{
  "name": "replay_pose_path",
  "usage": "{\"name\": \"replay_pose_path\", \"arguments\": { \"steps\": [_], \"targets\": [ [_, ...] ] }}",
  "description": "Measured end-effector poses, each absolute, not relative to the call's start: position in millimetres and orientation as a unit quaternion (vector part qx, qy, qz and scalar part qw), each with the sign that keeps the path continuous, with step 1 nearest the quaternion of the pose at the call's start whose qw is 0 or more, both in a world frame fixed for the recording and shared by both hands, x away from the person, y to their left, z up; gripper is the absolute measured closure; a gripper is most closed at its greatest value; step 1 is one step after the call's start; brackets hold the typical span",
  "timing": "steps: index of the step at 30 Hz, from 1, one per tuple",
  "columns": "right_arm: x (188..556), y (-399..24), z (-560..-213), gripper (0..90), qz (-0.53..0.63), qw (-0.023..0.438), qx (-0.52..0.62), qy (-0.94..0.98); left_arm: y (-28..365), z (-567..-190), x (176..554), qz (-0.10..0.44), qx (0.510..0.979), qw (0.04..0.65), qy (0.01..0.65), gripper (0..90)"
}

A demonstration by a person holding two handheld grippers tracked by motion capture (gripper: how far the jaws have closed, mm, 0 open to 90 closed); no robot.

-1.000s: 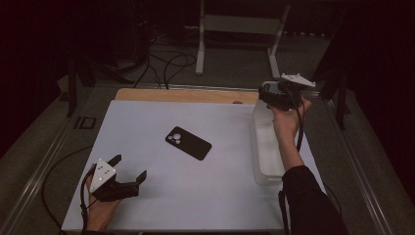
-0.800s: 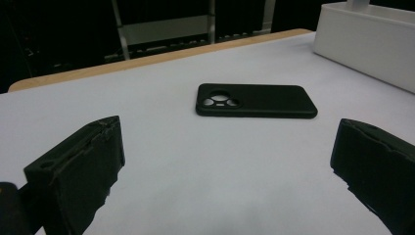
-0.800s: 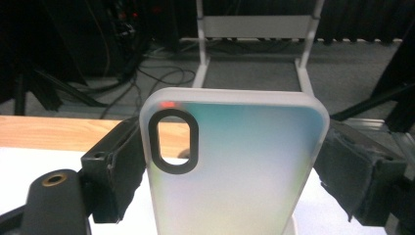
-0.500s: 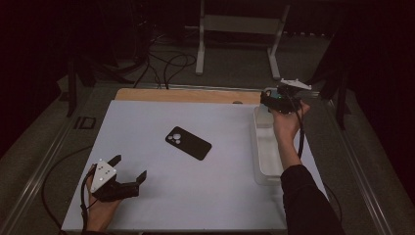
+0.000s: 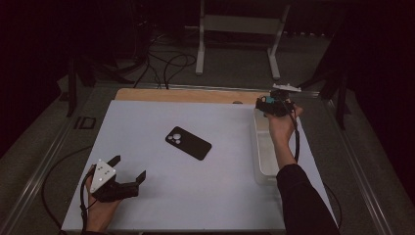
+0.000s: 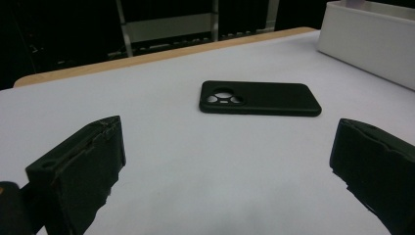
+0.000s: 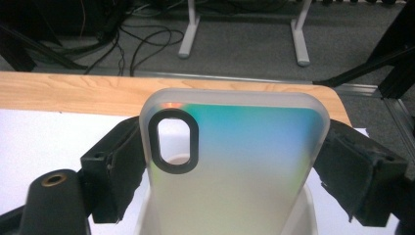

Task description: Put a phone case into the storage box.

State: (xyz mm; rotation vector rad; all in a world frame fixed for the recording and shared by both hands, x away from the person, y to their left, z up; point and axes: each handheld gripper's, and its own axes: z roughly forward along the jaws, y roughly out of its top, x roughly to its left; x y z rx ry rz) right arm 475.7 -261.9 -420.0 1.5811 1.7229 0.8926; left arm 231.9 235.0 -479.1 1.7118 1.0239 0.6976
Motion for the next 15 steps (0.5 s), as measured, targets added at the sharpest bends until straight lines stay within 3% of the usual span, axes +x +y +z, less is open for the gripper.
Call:
{"name": "replay_pose_path", "arguments": {
  "steps": [15],
  "targets": [
    [482, -259, -434, 16.0, 0.321, 0.312, 0.608, 0.656, 236, -479, 232, 0.287, 0.706, 0.491, 0.422, 0.5]
  ]
}}
